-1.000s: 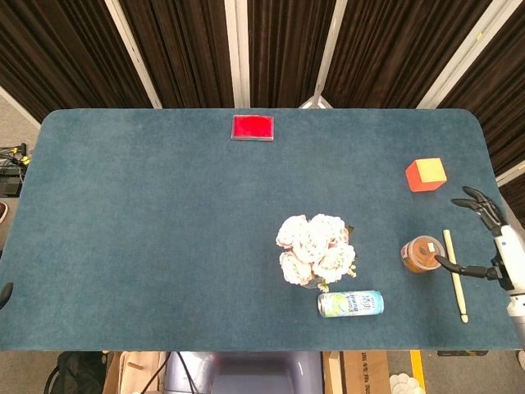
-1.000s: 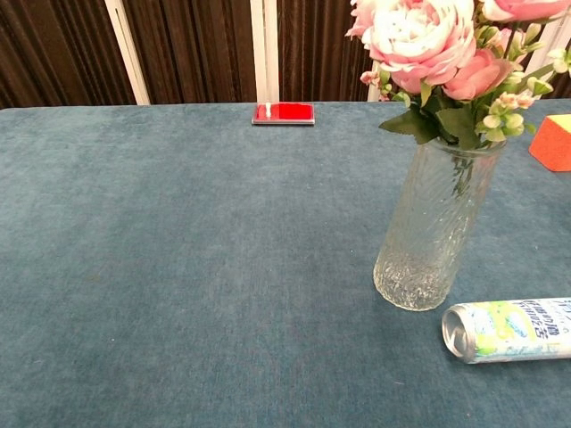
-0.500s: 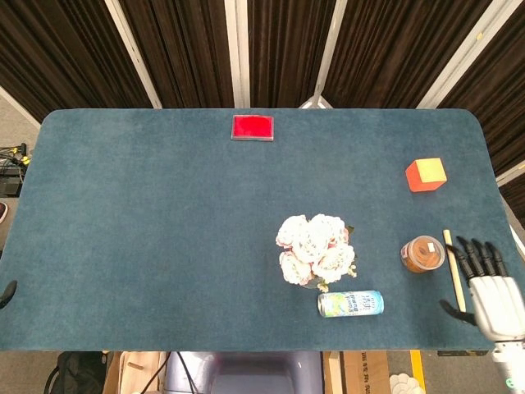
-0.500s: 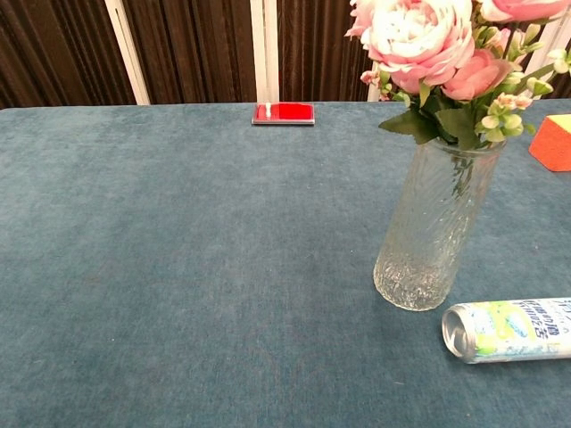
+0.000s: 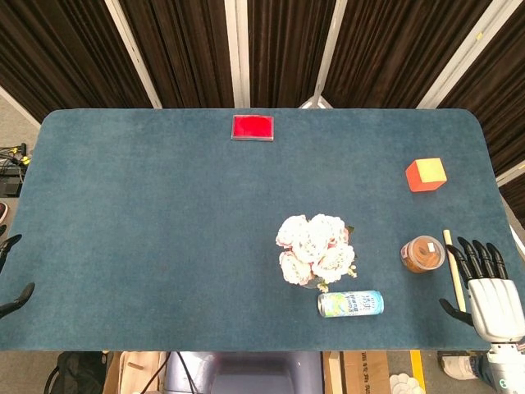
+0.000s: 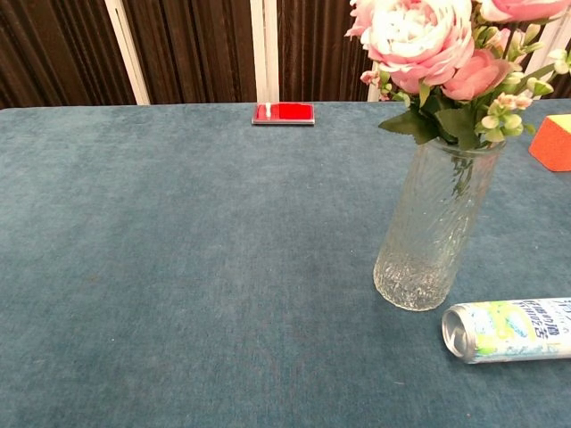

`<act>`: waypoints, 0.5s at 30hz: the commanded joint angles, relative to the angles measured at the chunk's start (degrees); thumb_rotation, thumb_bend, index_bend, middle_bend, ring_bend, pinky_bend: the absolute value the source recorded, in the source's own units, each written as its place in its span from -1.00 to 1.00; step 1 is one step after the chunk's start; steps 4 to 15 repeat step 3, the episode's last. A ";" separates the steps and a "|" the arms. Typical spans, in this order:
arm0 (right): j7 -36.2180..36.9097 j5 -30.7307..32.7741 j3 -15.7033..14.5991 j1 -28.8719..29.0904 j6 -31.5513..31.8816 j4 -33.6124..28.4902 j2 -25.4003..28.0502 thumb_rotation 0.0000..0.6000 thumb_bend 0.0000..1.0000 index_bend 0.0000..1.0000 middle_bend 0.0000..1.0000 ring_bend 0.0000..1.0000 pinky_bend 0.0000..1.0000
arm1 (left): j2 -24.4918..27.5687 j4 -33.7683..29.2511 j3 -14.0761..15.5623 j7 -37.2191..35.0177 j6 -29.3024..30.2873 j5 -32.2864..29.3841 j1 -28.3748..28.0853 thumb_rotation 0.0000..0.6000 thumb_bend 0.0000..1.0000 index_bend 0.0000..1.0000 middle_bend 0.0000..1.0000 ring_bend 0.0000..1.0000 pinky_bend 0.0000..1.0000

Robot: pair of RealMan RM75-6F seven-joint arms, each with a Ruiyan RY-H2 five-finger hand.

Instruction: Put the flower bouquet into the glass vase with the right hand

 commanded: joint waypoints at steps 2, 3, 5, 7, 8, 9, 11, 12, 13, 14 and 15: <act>0.76 -0.77 0.42 -0.19 0.86 1.13 -0.73 1.00 -0.69 -0.72 -0.82 -0.95 -1.00 | -0.06 0.09 0.30 -0.10 0.32 0.64 0.03 1.00 -0.30 -0.71 -1.00 -1.00 -0.88; 1.03 -1.01 0.43 -0.20 1.00 1.31 -0.80 1.00 -0.69 -0.72 -0.82 -0.95 -1.00 | -0.04 0.08 0.37 -0.13 0.32 0.71 0.03 1.00 -0.30 -0.71 -1.00 -1.00 -0.88; 1.03 -1.01 0.43 -0.20 1.00 1.31 -0.80 1.00 -0.69 -0.72 -0.82 -0.95 -1.00 | -0.04 0.08 0.37 -0.13 0.32 0.71 0.03 1.00 -0.30 -0.71 -1.00 -1.00 -0.88; 1.03 -1.01 0.43 -0.20 1.00 1.31 -0.80 1.00 -0.69 -0.72 -0.82 -0.95 -1.00 | -0.04 0.08 0.37 -0.13 0.32 0.71 0.03 1.00 -0.30 -0.71 -1.00 -1.00 -0.88; 1.03 -1.01 0.43 -0.20 1.00 1.31 -0.80 1.00 -0.69 -0.72 -0.82 -0.95 -1.00 | -0.04 0.08 0.37 -0.13 0.32 0.71 0.03 1.00 -0.30 -0.71 -1.00 -1.00 -0.88; 1.03 -1.01 0.43 -0.20 1.00 1.31 -0.80 1.00 -0.69 -0.72 -0.82 -0.95 -1.00 | -0.04 0.08 0.37 -0.13 0.32 0.71 0.03 1.00 -0.30 -0.71 -1.00 -1.00 -0.88; 1.03 -1.01 0.43 -0.20 1.00 1.31 -0.80 1.00 -0.69 -0.72 -0.82 -0.95 -1.00 | -0.04 0.08 0.37 -0.13 0.32 0.71 0.03 1.00 -0.30 -0.71 -1.00 -1.00 -0.88; 1.03 -1.01 0.43 -0.20 1.00 1.31 -0.80 1.00 -0.69 -0.72 -0.82 -0.95 -1.00 | -0.04 0.08 0.37 -0.13 0.32 0.71 0.03 1.00 -0.30 -0.71 -1.00 -1.00 -0.88; 1.03 -1.01 0.43 -0.20 1.00 1.31 -0.80 1.00 -0.69 -0.72 -0.82 -0.95 -1.00 | -0.04 0.08 0.37 -0.13 0.32 0.71 0.03 1.00 -0.30 -0.71 -1.00 -1.00 -0.88; 1.03 -1.01 0.43 -0.20 1.00 1.31 -0.80 1.00 -0.69 -0.72 -0.82 -0.95 -1.00 | -0.04 0.08 0.37 -0.13 0.32 0.71 0.03 1.00 -0.30 -0.71 -1.00 -1.00 -0.88; 1.03 -1.01 0.43 -0.20 1.00 1.31 -0.80 1.00 -0.69 -0.72 -0.82 -0.95 -1.00 | -0.04 0.08 0.37 -0.13 0.32 0.71 0.03 1.00 -0.30 -0.71 -1.00 -1.00 -0.88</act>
